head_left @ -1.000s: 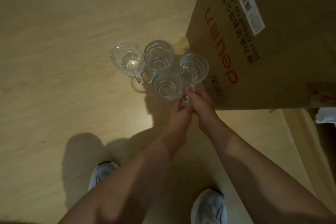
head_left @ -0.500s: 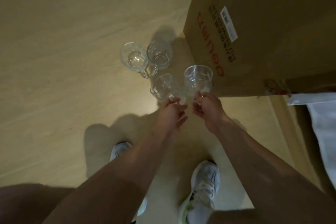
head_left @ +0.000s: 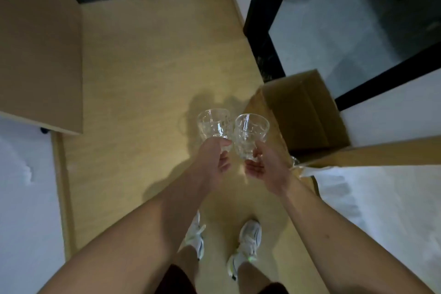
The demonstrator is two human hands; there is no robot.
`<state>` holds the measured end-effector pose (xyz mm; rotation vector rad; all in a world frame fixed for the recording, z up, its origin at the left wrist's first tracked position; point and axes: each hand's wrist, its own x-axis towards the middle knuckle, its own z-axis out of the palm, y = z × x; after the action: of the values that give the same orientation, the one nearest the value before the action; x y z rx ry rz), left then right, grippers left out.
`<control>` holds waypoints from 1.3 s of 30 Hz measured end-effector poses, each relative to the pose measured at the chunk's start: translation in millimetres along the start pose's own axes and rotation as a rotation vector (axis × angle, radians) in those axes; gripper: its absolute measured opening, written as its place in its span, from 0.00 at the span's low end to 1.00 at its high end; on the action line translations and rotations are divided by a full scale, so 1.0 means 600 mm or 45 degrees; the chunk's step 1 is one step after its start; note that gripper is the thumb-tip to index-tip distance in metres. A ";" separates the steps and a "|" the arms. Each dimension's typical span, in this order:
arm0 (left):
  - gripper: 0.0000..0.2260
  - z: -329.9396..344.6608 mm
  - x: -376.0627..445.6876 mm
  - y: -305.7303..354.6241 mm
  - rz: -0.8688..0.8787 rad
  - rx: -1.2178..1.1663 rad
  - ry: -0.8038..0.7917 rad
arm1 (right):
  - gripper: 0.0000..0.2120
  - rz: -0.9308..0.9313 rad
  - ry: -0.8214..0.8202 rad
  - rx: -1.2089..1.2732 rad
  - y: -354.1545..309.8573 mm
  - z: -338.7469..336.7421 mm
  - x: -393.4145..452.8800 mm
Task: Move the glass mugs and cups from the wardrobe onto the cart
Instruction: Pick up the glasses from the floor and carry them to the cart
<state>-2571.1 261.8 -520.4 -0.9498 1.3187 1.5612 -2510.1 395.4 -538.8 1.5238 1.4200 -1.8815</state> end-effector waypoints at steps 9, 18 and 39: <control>0.15 -0.050 -0.336 0.328 0.601 -0.067 -0.078 | 0.19 -0.486 -0.122 0.007 -0.323 0.144 -0.308; 0.18 -0.113 -0.521 0.476 0.964 -0.302 0.117 | 0.19 -0.875 -0.436 -0.152 -0.521 0.254 -0.453; 0.15 -0.251 -0.706 0.223 1.079 -1.053 0.956 | 0.15 -0.883 -1.301 -0.891 -0.415 0.433 -0.539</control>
<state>-2549.2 46.2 -104.6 -1.7385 1.7321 2.6778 -2718.1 187.6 -154.9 -0.3057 1.7934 -1.6946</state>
